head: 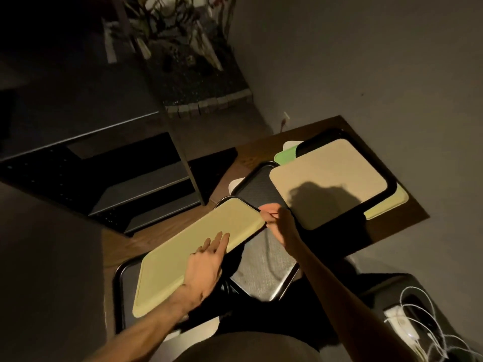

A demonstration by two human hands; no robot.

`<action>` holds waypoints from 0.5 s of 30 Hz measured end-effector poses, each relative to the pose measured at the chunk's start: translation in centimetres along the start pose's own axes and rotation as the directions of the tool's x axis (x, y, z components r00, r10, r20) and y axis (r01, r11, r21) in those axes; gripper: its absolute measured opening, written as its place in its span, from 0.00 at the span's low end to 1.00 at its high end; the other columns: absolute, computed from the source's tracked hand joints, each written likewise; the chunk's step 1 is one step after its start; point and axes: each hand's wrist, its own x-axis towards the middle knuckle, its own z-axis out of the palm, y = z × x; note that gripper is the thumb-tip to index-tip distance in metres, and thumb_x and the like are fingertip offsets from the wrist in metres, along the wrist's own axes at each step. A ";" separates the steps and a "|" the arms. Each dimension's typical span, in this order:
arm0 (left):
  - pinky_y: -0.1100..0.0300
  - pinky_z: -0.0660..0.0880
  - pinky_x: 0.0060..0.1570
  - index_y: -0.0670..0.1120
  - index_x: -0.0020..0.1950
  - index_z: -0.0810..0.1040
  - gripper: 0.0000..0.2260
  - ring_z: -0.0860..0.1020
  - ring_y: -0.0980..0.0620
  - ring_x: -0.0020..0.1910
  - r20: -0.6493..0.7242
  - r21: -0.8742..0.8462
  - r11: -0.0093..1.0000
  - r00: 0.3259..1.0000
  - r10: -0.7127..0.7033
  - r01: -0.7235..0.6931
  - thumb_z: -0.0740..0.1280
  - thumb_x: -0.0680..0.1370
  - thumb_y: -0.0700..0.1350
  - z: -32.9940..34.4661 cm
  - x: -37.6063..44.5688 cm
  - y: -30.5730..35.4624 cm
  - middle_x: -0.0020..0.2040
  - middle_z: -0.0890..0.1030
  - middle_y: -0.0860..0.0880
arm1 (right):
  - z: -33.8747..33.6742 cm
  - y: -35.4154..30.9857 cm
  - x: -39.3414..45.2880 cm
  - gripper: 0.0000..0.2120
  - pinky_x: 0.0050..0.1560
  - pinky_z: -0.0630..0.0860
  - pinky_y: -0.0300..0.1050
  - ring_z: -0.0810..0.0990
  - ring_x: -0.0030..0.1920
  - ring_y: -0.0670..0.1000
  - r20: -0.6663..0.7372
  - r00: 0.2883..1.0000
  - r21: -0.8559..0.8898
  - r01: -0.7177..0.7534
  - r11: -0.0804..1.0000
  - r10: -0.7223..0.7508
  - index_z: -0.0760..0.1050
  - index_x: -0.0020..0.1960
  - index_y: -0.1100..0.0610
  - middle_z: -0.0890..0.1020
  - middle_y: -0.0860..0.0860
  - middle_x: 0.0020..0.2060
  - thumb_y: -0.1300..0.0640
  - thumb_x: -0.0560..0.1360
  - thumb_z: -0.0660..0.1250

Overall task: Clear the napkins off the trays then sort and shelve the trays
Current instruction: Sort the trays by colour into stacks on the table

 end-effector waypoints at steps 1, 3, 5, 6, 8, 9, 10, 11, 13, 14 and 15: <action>0.55 0.75 0.23 0.46 0.66 0.72 0.36 0.85 0.42 0.37 -0.011 -0.021 1.000 1.000 -0.014 0.013 0.75 0.58 0.36 -1.5 0.4 -0.7 0.55 0.84 0.46 | -0.1 -0.8 0.1 0.21 0.58 0.78 0.56 0.82 0.50 0.53 0.005 1.000 0.007 0.018 1.000 -0.018 0.82 0.52 0.61 0.83 0.54 0.49 0.46 0.68 0.65; 0.53 0.75 0.31 0.49 0.68 0.66 0.30 0.83 0.40 0.38 -0.058 -0.088 0.995 0.997 -0.041 0.036 0.68 0.67 0.38 -4.3 1.3 -2.0 0.50 0.84 0.46 | -0.4 -1.9 0.5 0.12 0.56 0.79 0.58 0.82 0.50 0.52 -0.023 0.997 -0.046 0.072 0.996 -0.074 0.82 0.50 0.58 0.84 0.51 0.48 0.52 0.72 0.66; 0.49 0.76 0.46 0.50 0.72 0.61 0.26 0.82 0.40 0.47 -0.078 -0.138 0.989 0.994 -0.071 0.060 0.64 0.75 0.42 -6.5 2.1 -2.6 0.53 0.83 0.45 | -1.0 -2.1 1.2 0.12 0.54 0.81 0.58 0.83 0.49 0.52 -0.055 0.995 -0.043 0.087 0.995 -0.089 0.82 0.50 0.57 0.84 0.48 0.46 0.53 0.71 0.65; 0.49 0.76 0.49 0.49 0.73 0.61 0.26 0.81 0.40 0.50 -0.095 -0.164 0.984 0.991 -0.089 0.073 0.64 0.75 0.44 -7.4 2.5 -2.8 0.54 0.82 0.44 | -1.4 -2.3 1.4 0.12 0.54 0.81 0.57 0.83 0.47 0.53 -0.054 0.995 -0.041 0.086 0.995 -0.088 0.82 0.49 0.56 0.84 0.48 0.43 0.52 0.70 0.65; 0.50 0.75 0.49 0.48 0.72 0.62 0.28 0.80 0.40 0.50 -0.155 -0.227 0.970 0.980 -0.123 0.086 0.66 0.74 0.43 -9.3 3.1 -2.4 0.54 0.82 0.43 | -2.3 -2.4 2.0 0.13 0.50 0.82 0.58 0.83 0.44 0.56 -0.079 0.994 -0.066 0.073 0.995 -0.078 0.82 0.45 0.58 0.84 0.54 0.40 0.50 0.69 0.64; 0.50 0.76 0.49 0.48 0.72 0.64 0.28 0.81 0.40 0.48 -0.192 -0.283 0.956 0.973 -0.132 0.074 0.67 0.73 0.41 -10.3 3.5 -2.0 0.53 0.82 0.43 | -2.9 -2.6 2.1 0.13 0.47 0.81 0.56 0.82 0.41 0.57 -0.095 0.994 -0.073 0.056 0.996 -0.063 0.81 0.42 0.58 0.84 0.57 0.39 0.50 0.68 0.64; 0.50 0.78 0.49 0.48 0.71 0.65 0.28 0.81 0.41 0.47 -0.226 -0.346 0.937 0.965 -0.135 0.050 0.67 0.72 0.39 -11.3 4.0 -1.5 0.51 0.83 0.42 | -3.6 -2.5 2.3 0.11 0.43 0.80 0.53 0.81 0.37 0.55 -0.114 0.993 -0.067 0.022 0.997 -0.030 0.80 0.40 0.57 0.83 0.57 0.37 0.51 0.68 0.63; 0.49 0.79 0.49 0.48 0.71 0.66 0.29 0.82 0.41 0.46 -0.254 -0.405 0.914 0.958 -0.136 0.022 0.67 0.71 0.38 -12.1 4.6 -0.8 0.50 0.83 0.42 | -4.4 -2.5 2.4 0.08 0.39 0.76 0.49 0.78 0.33 0.52 -0.129 0.992 -0.048 -0.018 0.999 0.011 0.79 0.38 0.55 0.81 0.56 0.34 0.52 0.68 0.63; 0.50 0.79 0.48 0.48 0.71 0.68 0.29 0.82 0.42 0.45 -0.300 -0.493 0.870 0.944 -0.134 -0.034 0.67 0.70 0.35 -13.7 6.3 0.5 0.49 0.84 0.43 | -5.9 -2.1 3.0 0.09 0.34 0.68 0.46 0.71 0.29 0.50 -0.180 0.983 -0.033 -0.036 0.999 0.029 0.74 0.33 0.59 0.73 0.53 0.28 0.55 0.68 0.63; 0.51 0.78 0.48 0.48 0.71 0.68 0.30 0.82 0.43 0.45 -0.316 -0.526 0.849 0.939 -0.136 -0.054 0.66 0.70 0.34 -14.3 7.3 1.2 0.49 0.84 0.43 | -6.7 -1.1 3.9 0.09 0.33 0.67 0.45 0.70 0.30 0.50 -0.218 0.975 0.002 -0.046 0.999 0.046 0.74 0.35 0.63 0.72 0.53 0.28 0.58 0.70 0.64; 0.51 0.78 0.48 0.48 0.70 0.69 0.29 0.82 0.43 0.45 -0.323 -0.556 0.828 0.936 -0.140 -0.068 0.66 0.69 0.33 -14.9 8.3 1.9 0.49 0.84 0.44 | -7.7 -0.5 4.3 0.05 0.33 0.69 0.44 0.71 0.32 0.49 -0.234 0.965 0.062 -0.102 0.993 0.114 0.77 0.40 0.64 0.73 0.52 0.30 0.63 0.73 0.65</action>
